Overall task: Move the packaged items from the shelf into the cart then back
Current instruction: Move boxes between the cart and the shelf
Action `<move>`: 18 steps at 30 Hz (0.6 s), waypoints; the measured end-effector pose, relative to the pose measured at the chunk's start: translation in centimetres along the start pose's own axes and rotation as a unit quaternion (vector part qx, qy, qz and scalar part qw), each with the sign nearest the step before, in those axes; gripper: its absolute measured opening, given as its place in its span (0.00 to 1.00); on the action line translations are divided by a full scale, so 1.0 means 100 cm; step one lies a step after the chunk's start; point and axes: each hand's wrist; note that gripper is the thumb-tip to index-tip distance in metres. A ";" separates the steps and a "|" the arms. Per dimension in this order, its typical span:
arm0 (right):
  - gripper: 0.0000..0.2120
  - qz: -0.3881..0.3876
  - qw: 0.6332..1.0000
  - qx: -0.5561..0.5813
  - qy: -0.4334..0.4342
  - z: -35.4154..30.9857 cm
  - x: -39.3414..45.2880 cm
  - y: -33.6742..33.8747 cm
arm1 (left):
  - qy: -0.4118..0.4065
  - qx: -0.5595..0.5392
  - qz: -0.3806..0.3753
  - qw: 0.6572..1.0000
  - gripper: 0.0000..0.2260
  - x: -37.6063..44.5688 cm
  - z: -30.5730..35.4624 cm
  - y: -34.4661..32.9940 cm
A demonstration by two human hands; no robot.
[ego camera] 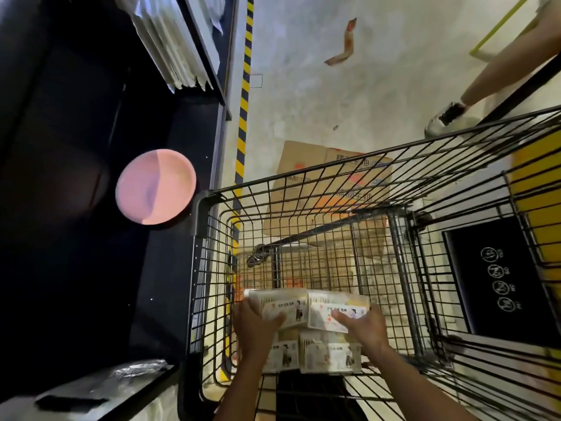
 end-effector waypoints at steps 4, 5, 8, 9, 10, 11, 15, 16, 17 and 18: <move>0.39 -0.043 0.998 0.040 -0.006 -0.035 -0.033 0.016 | 0.024 -0.053 -0.040 0.998 0.34 -0.003 0.005 -0.002; 0.38 -0.053 0.997 0.047 -0.004 -0.036 -0.033 0.017 | 0.015 -0.054 -0.040 0.998 0.37 -0.002 0.005 -0.002; 0.39 -0.081 0.995 0.059 0.019 -0.038 -0.037 0.022 | -0.006 -0.094 -0.043 0.995 0.35 -0.010 0.012 0.006; 0.42 -0.093 0.993 0.061 0.036 -0.038 -0.037 0.025 | -0.020 -0.108 -0.045 0.993 0.33 -0.015 0.015 0.010; 0.46 -0.112 0.990 0.062 0.051 -0.042 -0.039 0.030 | -0.026 -0.122 -0.044 0.991 0.33 -0.021 0.022 0.017; 0.47 -0.127 0.987 0.068 0.073 -0.050 -0.047 0.035 | -0.038 -0.124 -0.039 0.991 0.34 -0.030 0.031 0.025; 0.27 -0.168 0.969 0.111 0.145 -0.099 -0.110 0.064 | -0.099 -0.191 -0.026 0.976 0.35 -0.074 0.065 0.072; 0.24 -0.183 0.961 0.112 0.173 -0.110 -0.125 0.070 | -0.112 -0.209 -0.010 0.971 0.31 -0.085 0.069 0.088; 0.23 -0.197 0.954 0.112 0.198 -0.122 -0.140 0.075 | -0.128 -0.224 0.009 0.966 0.27 -0.097 0.072 0.104; 0.23 -0.207 0.948 0.101 0.219 -0.133 -0.151 0.077 | -0.139 -0.234 0.035 0.962 0.23 -0.109 0.073 0.121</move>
Point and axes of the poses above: each hand's wrist, its own x-axis towards the middle knuckle, its own y-axis out of the back of the hand, z = x × y, and after that the axes turned 6 degrees about -x, right-handed
